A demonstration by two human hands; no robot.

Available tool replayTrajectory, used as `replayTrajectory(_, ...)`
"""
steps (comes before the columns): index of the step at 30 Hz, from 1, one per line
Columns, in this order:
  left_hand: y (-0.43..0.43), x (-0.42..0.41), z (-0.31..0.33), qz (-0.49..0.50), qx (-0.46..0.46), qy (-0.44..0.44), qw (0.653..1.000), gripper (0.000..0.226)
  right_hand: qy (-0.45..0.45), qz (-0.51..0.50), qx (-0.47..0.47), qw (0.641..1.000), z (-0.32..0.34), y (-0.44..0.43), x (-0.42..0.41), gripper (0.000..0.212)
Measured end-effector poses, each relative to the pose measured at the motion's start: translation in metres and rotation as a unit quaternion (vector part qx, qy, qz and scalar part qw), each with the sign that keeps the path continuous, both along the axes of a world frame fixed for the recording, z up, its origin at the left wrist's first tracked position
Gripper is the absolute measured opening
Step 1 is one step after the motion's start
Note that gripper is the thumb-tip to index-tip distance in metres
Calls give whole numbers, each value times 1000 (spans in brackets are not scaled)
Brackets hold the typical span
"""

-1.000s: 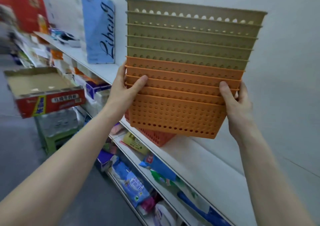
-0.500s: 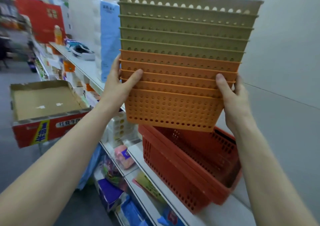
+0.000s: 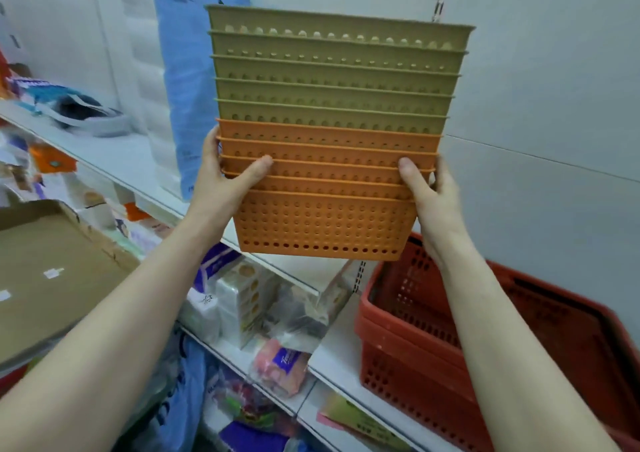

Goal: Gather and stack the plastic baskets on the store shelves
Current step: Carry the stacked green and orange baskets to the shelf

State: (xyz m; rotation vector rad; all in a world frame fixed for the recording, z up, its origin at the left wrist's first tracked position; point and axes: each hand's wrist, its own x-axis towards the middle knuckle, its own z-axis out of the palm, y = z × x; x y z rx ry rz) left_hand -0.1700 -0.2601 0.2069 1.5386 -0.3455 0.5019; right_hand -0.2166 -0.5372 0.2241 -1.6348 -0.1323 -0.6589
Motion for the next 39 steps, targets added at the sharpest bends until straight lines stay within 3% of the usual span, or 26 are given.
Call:
replayTrajectory(3,22,41,-8,-35,-20,21,999,66,12,-17,19,1000,-14,25,23,63)
replayTrajectory(10,36,127,-39,-89,-41,70,993,79,59,-88,7,994,-54,43,74,51)
replayTrajectory(15,25,169,-66,-115,-19,92,989,63,81,-110,7,991,-80,42,100,48)
replayTrajectory(19,18,193,-76,-135,-4,106,985,78,104,-128,2,986,-93,43,106,50)
replayTrajectory(22,11,210,-75,-149,3,103,983,65,113,-152,-17,982,-100,46,108,49)
replayTrajectory(31,0,251,-71,-225,31,99,969,57,164,-215,-53,961,-97,55,123,81)
replayTrajectory(39,1,251,-70,-231,54,84,968,60,217,-237,-57,945,-83,64,118,64)
